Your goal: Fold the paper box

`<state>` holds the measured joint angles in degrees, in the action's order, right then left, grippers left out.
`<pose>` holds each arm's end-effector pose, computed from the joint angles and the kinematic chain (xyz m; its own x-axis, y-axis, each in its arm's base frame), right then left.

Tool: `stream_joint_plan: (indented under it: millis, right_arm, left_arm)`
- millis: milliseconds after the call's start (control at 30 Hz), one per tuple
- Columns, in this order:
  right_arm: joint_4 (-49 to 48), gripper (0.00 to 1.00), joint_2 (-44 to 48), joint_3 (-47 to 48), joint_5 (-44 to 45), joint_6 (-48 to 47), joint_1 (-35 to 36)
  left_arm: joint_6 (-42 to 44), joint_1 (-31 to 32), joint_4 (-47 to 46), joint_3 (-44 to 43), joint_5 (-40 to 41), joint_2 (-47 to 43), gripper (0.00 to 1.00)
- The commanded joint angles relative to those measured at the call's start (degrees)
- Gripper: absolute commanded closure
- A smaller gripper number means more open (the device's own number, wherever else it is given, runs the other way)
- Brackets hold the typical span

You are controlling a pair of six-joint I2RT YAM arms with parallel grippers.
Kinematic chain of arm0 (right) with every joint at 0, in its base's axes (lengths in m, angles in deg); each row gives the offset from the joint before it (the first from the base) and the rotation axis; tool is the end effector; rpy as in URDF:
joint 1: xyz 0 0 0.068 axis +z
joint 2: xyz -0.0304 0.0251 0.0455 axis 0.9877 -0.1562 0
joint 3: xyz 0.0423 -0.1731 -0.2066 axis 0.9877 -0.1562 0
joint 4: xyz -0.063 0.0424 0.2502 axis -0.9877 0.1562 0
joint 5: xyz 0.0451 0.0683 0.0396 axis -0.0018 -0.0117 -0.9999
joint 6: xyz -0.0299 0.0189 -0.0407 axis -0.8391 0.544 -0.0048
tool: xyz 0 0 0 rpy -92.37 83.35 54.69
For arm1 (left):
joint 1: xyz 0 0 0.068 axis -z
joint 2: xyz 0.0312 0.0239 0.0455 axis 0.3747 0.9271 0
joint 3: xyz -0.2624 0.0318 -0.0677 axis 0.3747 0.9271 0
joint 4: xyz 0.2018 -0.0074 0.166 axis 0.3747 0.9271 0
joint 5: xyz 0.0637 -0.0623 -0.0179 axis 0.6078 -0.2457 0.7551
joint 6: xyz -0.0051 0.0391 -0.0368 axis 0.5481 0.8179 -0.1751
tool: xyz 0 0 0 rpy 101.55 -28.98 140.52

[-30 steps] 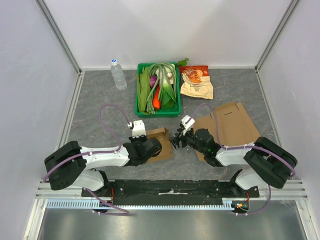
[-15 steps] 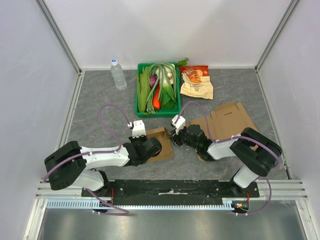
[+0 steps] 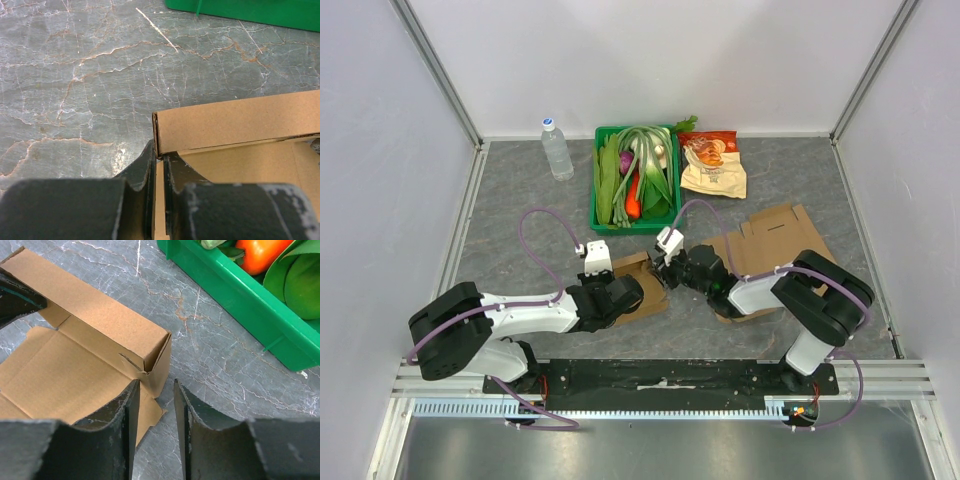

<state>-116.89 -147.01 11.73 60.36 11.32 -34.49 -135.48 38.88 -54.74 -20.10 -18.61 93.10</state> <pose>0.2053 0.2217 0.1402 -0.2798 -0.1928 -0.9405 -0.7685 0.6322 0.0990 0.1368 -0.1853 0.1583 -0.4692 -0.1119 -0.8760 -0.1872 0.9820 -0.0251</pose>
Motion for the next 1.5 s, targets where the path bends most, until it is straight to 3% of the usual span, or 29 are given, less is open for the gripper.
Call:
stream_joint_plan:
  millis: [0,133,267,500,667,700,800,900,933,1067,1133,1300,1467]
  right_arm:
    - [-5.81,0.61,-1.33,1.66,3.81,-0.53,2.16]
    - [-9.41,0.60,-3.26,1.75,11.71,-2.38,5.06]
    - [-11.01,0.60,-4.75,2.27,14.10,-2.21,5.68]
    - [-11.62,0.77,-5.46,2.27,19.20,-2.38,6.82]
    - [-10.66,0.83,-8.27,5.78,22.71,-2.47,9.63]
    - [-9.35,0.96,-9.49,6.66,24.11,-3.17,11.03]
    - [-8.98,1.00,-11.95,8.86,30.97,-3.35,13.58]
    - [-9.86,1.00,-15.03,10.53,43.95,-1.08,16.48]
    - [-10.39,1.00,-15.91,11.15,53.48,1.46,17.45]
    - [-9.87,1.00,-18.99,13.52,69.28,5.69,20.63]
    - [-4.17,1.00,-20.31,15.88,71.32,8.94,20.63]
    - [-1.25,1.00,-23.12,19.50,73.52,11.15,21.68]
    - [-14.12,1.00,-21.11,13.98,67.03,6.33,21.77]
  left_arm:
    - [-1.47,0.38,-0.53,-1.63,1.93,0.25,0.98]
    - [-1.47,0.38,-0.62,-1.55,1.93,-0.01,0.98]
    - [-1.56,0.38,-0.53,-1.46,1.93,-0.19,0.98]
    - [-1.56,0.38,-0.62,-1.55,1.93,-0.02,0.98]
    - [-1.29,0.38,-0.45,-1.90,2.02,0.16,0.98]
    - [-1.38,0.38,-0.44,-1.90,1.93,0.25,0.98]
    - [-1.56,0.38,-0.27,-1.90,2.02,-0.01,0.98]
    - [-2.35,0.38,-0.09,-1.98,1.76,0.25,0.98]
    - [-2.87,0.38,-0.09,-2.16,1.67,0.42,0.98]
    - [-6.48,0.55,2.89,-3.21,1.75,1.13,0.98]
    - [-9.53,0.64,7.36,-4.52,3.50,0.95,0.98]
    - [-10.00,0.73,9.05,-4.54,3.60,-1.42,0.98]
    - [-9.65,0.73,7.82,-4.36,3.34,-0.98,0.98]
